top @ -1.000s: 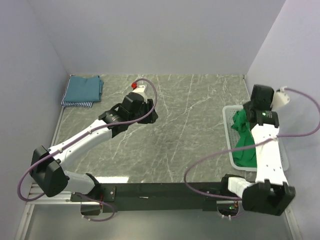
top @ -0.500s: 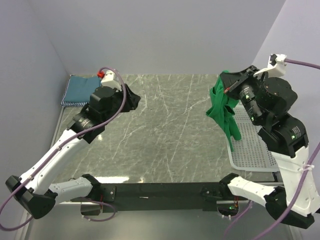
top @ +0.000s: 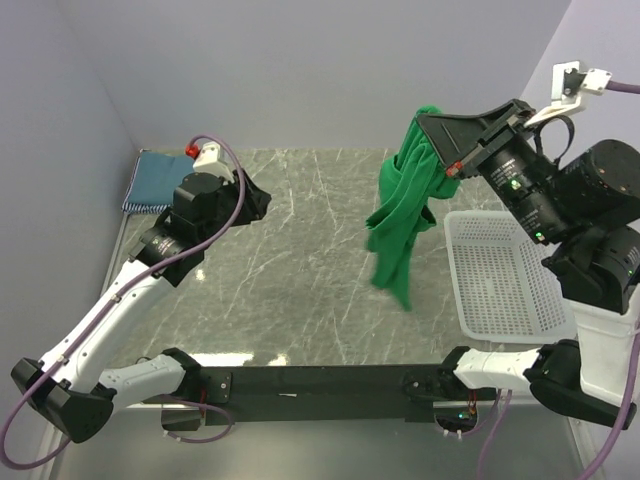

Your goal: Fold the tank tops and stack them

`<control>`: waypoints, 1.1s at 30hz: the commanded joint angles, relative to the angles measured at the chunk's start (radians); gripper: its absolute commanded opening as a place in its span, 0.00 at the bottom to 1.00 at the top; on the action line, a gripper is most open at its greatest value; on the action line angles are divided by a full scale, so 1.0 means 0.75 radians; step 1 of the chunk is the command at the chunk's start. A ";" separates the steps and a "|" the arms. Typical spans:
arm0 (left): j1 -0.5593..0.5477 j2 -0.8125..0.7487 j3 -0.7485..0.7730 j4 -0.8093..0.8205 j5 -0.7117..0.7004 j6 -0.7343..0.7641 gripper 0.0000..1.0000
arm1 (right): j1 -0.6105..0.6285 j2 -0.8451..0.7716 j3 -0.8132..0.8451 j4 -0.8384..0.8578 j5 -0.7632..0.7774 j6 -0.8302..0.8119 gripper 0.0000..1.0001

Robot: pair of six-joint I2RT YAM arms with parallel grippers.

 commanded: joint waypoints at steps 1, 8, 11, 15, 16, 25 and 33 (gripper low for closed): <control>0.010 -0.049 -0.005 0.024 0.023 -0.001 0.51 | 0.029 -0.033 0.021 0.079 -0.039 -0.015 0.00; 0.039 -0.059 -0.062 0.042 0.035 -0.003 0.55 | 0.021 -0.023 -0.312 0.115 0.157 -0.039 0.04; 0.088 -0.047 -0.113 0.063 0.082 -0.021 0.56 | -0.083 0.093 -0.462 0.163 0.074 -0.027 0.09; 0.137 -0.004 -0.186 0.110 0.156 -0.060 0.57 | -0.366 0.420 -0.438 0.199 -0.153 0.053 0.06; 0.143 0.010 -0.199 0.114 0.166 -0.072 0.57 | -0.413 0.597 -0.330 0.181 -0.144 0.051 0.09; -0.001 -0.012 -0.603 0.343 0.310 -0.226 0.61 | -0.460 0.732 -0.409 0.070 -0.066 0.032 0.52; -0.315 0.031 -0.739 0.433 0.170 -0.304 0.59 | -0.403 0.009 -1.446 0.283 -0.090 0.236 0.51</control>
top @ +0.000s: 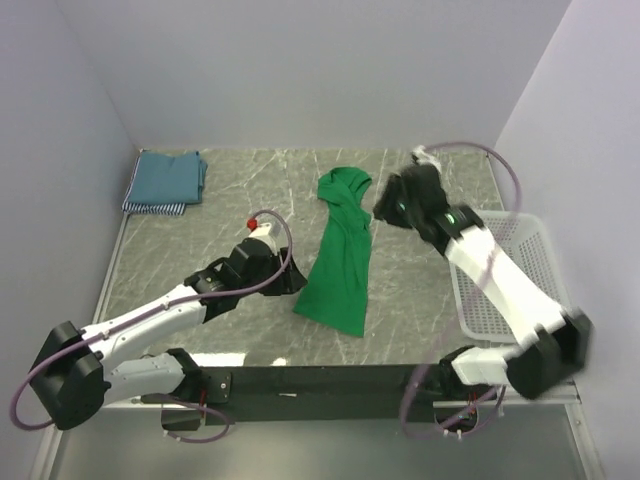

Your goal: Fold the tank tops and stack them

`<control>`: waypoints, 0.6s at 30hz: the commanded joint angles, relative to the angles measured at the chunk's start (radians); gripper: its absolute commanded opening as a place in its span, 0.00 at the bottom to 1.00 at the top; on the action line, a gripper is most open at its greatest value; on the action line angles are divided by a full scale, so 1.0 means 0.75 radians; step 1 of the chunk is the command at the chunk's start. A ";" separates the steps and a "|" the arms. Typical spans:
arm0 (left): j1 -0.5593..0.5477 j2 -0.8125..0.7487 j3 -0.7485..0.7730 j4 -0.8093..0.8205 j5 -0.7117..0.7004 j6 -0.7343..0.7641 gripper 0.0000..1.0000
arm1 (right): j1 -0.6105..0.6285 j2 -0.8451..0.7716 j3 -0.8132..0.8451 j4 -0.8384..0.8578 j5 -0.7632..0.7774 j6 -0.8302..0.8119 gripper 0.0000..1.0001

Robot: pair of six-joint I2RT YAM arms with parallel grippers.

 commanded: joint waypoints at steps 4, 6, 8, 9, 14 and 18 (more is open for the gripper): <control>-0.148 0.085 0.006 0.144 -0.094 -0.022 0.57 | 0.118 -0.445 -0.650 0.204 -0.021 0.217 0.48; -0.261 0.163 0.092 0.082 -0.170 0.009 0.57 | 0.214 -0.514 -0.775 0.212 -0.004 0.280 0.45; -0.316 0.220 0.143 0.025 -0.270 -0.021 0.57 | 0.304 -0.537 -0.837 0.231 0.004 0.347 0.44; -0.319 0.231 0.144 0.027 -0.280 -0.034 0.57 | 0.341 -0.537 -0.880 0.235 0.010 0.368 0.43; -0.319 0.237 0.127 0.029 -0.352 -0.099 0.58 | 0.544 -0.529 -1.003 0.245 0.065 0.521 0.42; -0.317 0.235 0.125 0.019 -0.379 -0.110 0.59 | 0.597 -0.497 -1.069 0.308 0.057 0.569 0.42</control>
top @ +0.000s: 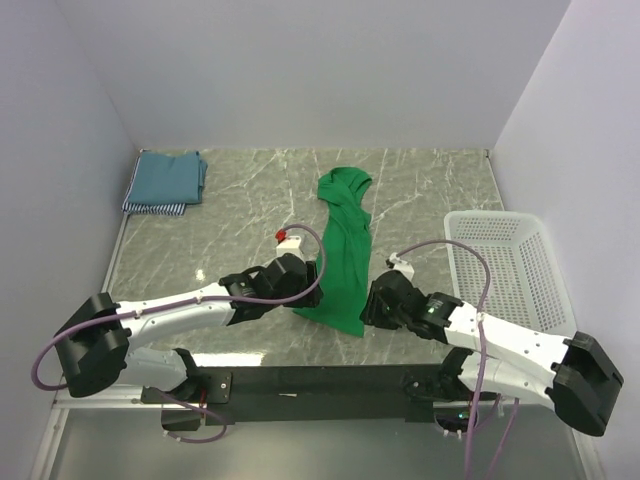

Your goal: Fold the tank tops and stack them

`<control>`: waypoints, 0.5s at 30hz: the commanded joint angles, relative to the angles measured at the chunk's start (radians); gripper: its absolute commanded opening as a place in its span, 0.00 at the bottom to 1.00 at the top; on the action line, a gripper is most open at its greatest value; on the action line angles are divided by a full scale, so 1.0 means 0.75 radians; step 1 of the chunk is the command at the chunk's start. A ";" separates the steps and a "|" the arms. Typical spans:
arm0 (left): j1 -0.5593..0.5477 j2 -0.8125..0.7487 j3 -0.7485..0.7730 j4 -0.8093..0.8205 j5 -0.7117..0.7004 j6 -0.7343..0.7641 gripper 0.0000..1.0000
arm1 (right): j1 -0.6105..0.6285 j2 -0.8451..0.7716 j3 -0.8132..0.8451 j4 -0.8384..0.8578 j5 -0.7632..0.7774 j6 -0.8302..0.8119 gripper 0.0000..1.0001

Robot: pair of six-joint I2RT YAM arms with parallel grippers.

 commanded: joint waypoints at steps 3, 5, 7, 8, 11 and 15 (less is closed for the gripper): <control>0.003 -0.008 0.040 -0.009 -0.094 -0.034 0.59 | 0.080 0.083 -0.022 0.141 0.054 0.132 0.43; 0.007 -0.020 0.036 -0.022 -0.094 -0.032 0.60 | 0.110 0.146 -0.016 0.144 0.071 0.150 0.43; 0.011 -0.035 0.028 -0.028 -0.102 -0.032 0.60 | 0.125 0.175 -0.010 0.150 0.079 0.165 0.43; 0.021 -0.051 0.014 -0.028 -0.104 -0.030 0.60 | 0.141 0.200 -0.010 0.154 0.083 0.177 0.43; 0.050 -0.084 -0.017 -0.024 -0.088 -0.028 0.60 | 0.154 0.226 -0.004 0.133 0.099 0.201 0.43; 0.072 -0.120 -0.050 -0.020 -0.074 -0.024 0.60 | 0.170 0.233 -0.018 0.135 0.124 0.218 0.42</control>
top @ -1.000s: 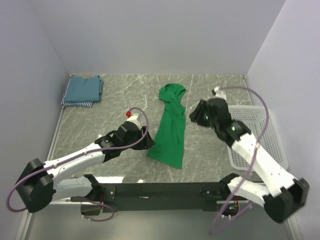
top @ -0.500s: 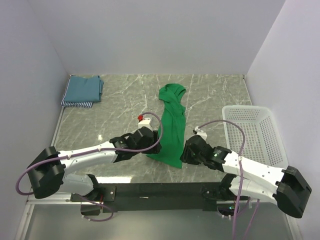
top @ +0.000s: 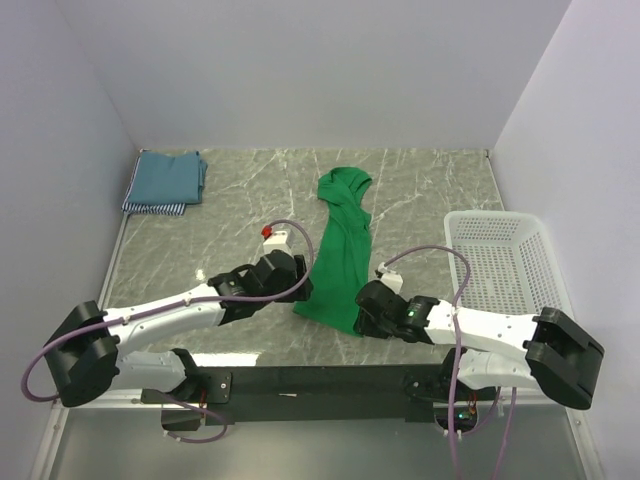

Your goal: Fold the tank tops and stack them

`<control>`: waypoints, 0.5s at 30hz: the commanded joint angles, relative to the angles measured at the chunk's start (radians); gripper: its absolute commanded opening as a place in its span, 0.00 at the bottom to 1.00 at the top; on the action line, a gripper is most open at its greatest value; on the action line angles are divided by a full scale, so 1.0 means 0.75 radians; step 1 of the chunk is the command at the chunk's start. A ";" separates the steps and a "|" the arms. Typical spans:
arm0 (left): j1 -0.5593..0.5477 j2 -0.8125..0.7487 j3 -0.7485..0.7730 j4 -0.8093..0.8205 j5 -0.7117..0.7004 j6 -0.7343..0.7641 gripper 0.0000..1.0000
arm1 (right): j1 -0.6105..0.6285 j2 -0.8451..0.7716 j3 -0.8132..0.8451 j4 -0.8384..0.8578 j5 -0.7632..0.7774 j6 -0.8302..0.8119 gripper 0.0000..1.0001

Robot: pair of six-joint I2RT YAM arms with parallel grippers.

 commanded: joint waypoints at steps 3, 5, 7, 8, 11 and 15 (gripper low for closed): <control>0.023 -0.067 -0.036 0.005 -0.004 -0.017 0.60 | 0.017 0.031 0.034 0.038 0.069 0.036 0.18; 0.027 -0.081 -0.048 0.007 0.004 -0.015 0.60 | 0.013 0.035 0.073 0.002 0.079 0.020 0.00; 0.033 -0.094 -0.059 0.015 0.012 -0.013 0.61 | 0.013 0.017 0.181 -0.096 0.140 -0.007 0.00; 0.035 -0.110 -0.071 0.019 0.016 -0.013 0.61 | 0.011 -0.018 0.228 -0.135 0.171 -0.037 0.00; 0.060 -0.141 -0.095 0.048 0.049 -0.015 0.60 | -0.012 -0.087 0.542 -0.309 0.298 -0.123 0.00; 0.085 -0.157 -0.116 0.085 0.106 -0.019 0.58 | -0.089 -0.106 0.821 -0.416 0.355 -0.256 0.00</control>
